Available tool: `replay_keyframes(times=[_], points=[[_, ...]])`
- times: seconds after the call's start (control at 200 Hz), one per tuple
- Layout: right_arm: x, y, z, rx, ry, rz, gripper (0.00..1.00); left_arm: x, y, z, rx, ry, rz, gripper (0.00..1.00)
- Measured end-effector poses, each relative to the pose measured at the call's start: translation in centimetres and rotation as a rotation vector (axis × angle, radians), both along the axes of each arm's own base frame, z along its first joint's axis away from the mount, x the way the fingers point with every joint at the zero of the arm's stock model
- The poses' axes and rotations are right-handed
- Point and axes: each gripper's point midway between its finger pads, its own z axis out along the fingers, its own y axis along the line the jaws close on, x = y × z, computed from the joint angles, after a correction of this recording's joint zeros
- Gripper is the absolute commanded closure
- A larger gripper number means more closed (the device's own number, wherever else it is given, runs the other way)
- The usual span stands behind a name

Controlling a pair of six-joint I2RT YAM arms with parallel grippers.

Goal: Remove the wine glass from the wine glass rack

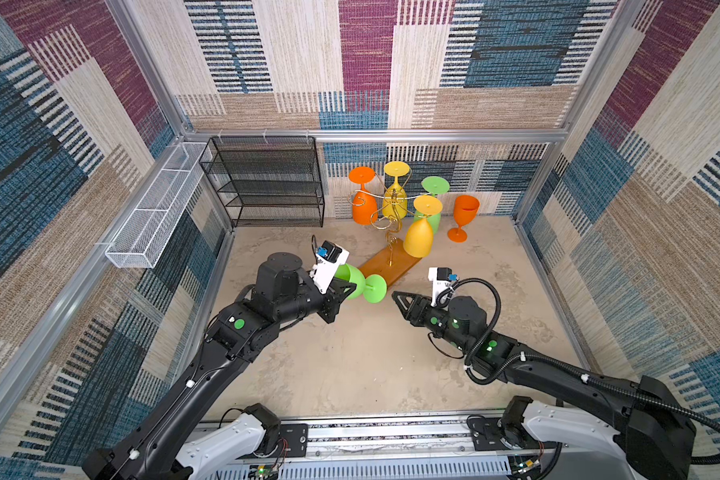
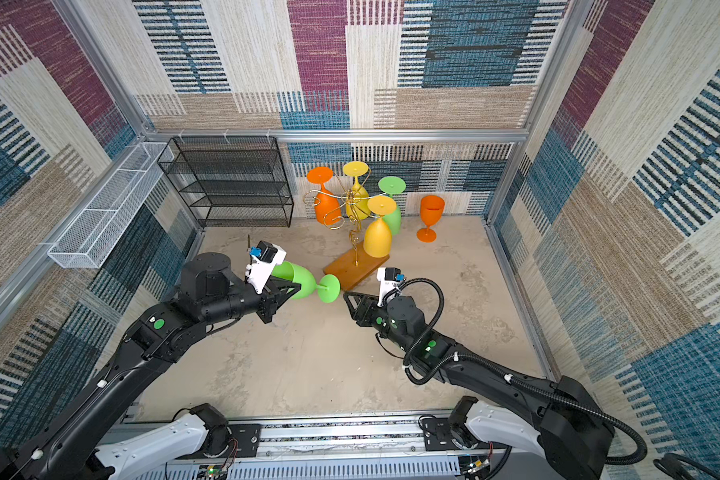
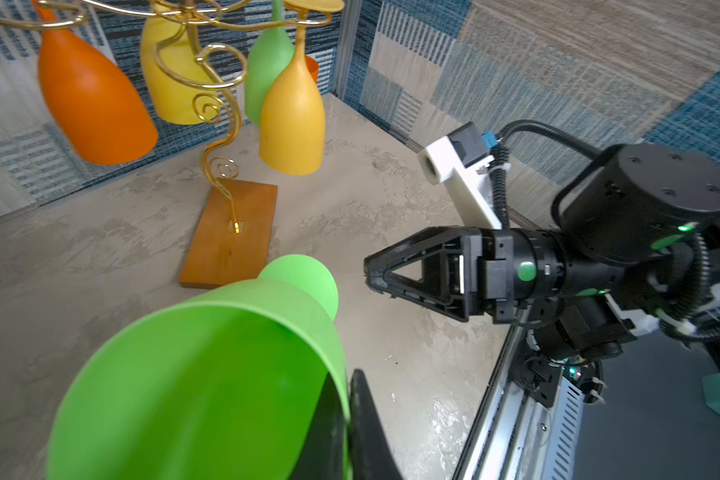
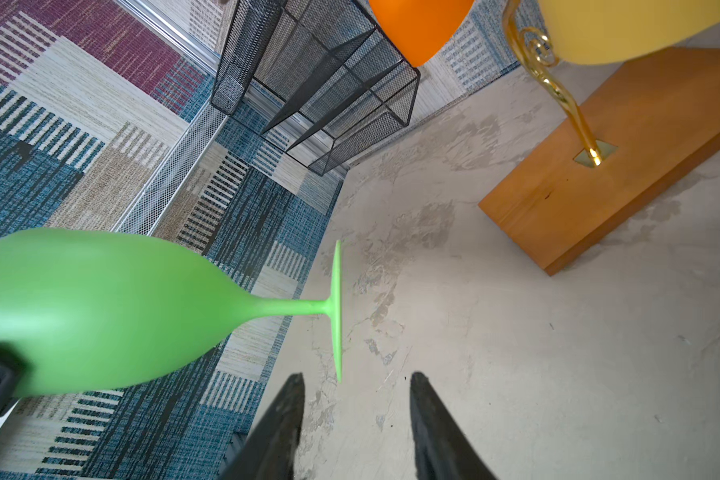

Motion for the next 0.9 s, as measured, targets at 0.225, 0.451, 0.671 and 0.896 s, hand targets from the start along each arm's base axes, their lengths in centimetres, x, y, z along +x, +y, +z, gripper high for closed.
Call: replay_keyframes(times=[0.225,0.451,0.671,0.896], points=[[0.3,-0.3,0.1,-0.049,-0.045,-0.014,0.35,2.2,2.8,-2.7,0.067,0.118,0.130,1.00],[-0.5,1.0,1.7,-0.169,-0.183,0.020,0.27,6.5,7.1,-5.3,0.152,0.231,0.348,1.00],[-2.5,3.7,1.7,-0.316,-0.322,0.083,0.18,11.7,10.8,-7.0,0.277,0.280,0.548,1.00],[-4.8,6.7,1.0,-0.420,-0.435,0.170,0.15,15.8,13.9,-9.0,0.345,0.336,0.667,1.00]])
